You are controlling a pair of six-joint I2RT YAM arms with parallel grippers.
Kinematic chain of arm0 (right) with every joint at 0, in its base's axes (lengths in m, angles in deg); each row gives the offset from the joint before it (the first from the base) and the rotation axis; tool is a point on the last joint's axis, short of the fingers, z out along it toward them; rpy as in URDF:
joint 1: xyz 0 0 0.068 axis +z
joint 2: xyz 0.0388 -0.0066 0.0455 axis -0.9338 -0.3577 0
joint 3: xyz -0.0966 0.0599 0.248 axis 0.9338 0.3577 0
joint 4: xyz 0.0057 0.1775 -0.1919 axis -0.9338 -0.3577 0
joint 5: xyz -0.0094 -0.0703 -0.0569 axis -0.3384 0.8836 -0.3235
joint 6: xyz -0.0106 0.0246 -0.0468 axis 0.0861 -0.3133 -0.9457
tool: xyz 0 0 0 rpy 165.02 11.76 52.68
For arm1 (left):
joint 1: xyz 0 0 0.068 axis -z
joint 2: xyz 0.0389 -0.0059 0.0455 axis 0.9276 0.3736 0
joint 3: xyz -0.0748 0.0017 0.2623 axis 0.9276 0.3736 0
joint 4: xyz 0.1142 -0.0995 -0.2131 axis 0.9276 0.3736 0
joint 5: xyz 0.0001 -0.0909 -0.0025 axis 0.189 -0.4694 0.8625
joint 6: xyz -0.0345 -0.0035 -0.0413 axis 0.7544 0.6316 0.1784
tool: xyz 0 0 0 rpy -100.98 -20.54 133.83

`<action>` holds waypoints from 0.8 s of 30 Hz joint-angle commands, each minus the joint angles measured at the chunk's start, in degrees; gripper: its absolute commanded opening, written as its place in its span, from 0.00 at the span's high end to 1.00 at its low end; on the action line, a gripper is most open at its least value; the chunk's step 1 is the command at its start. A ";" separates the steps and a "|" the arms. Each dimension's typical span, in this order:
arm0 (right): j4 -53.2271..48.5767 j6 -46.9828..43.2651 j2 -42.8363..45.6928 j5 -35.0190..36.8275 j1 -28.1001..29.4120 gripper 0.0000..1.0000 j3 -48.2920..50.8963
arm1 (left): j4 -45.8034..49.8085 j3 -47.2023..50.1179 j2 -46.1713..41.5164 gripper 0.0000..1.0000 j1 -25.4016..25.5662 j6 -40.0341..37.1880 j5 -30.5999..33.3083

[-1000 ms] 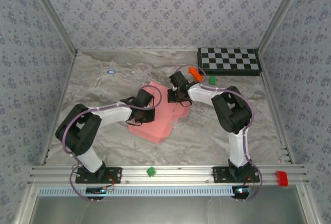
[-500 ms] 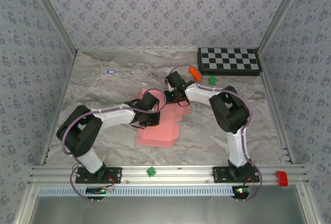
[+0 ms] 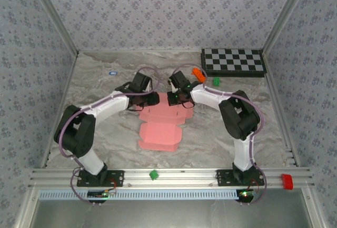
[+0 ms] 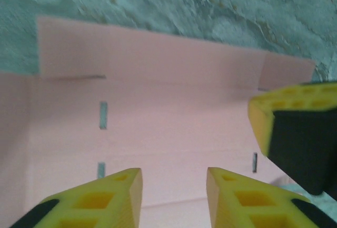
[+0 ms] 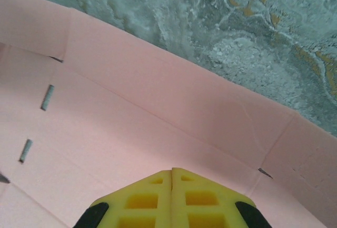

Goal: Fold the paper box

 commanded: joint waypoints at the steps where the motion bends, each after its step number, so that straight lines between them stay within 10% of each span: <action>1: -1.30 0.61 1.23 -0.22 0.59 1.00 1.32 | 2.21 -3.85 3.36 0.60 -1.99 -3.16 -0.54; 24: 0.31 3.11 -2.29 -1.29 1.65 1.00 4.75 | 6.68 -15.62 17.09 0.49 -7.47 -4.64 0.99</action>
